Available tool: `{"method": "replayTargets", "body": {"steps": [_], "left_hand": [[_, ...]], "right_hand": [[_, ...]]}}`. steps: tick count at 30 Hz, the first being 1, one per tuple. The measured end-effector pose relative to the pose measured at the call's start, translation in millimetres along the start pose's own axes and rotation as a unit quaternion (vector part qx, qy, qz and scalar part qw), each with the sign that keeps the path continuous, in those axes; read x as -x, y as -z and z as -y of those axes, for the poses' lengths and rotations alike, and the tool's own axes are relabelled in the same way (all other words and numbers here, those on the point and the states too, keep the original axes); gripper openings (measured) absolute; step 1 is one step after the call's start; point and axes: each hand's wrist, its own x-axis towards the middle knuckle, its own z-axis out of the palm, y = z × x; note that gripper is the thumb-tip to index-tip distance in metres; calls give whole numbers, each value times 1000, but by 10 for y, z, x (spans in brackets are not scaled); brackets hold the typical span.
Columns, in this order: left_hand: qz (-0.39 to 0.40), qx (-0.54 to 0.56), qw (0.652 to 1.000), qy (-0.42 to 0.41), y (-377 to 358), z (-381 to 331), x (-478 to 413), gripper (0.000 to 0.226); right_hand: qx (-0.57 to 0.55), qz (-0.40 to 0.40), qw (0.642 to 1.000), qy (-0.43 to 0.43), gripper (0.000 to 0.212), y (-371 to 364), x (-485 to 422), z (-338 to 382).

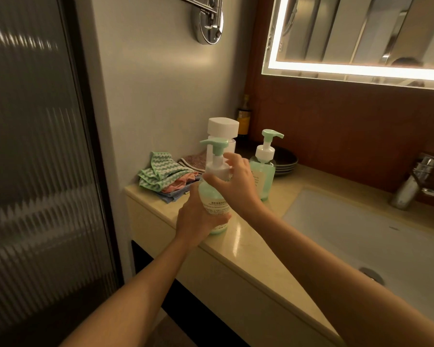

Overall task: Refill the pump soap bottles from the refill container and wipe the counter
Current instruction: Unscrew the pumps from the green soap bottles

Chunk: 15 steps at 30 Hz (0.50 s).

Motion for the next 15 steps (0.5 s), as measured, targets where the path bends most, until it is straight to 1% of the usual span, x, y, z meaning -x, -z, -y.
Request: {"method": "replayTargets", "body": {"steps": [2,7,12,15], "left_hand": [[-1,-1,1000,4,-5,0,-5,95],[-6,9,1000,6,-4,7,1,96],[-8,21,1000,14,-6,9,8,92],[-14,15,1000,10,-7,15,4,93]], "right_hand": [[20,-24,1000,0,63,13,-10,3],[-10,7,1000,-10,51,85,-15,29],[-100,18,995,-16,41,220,-50,132],[-167,-7,986,1,35,423,-105,274]]}}
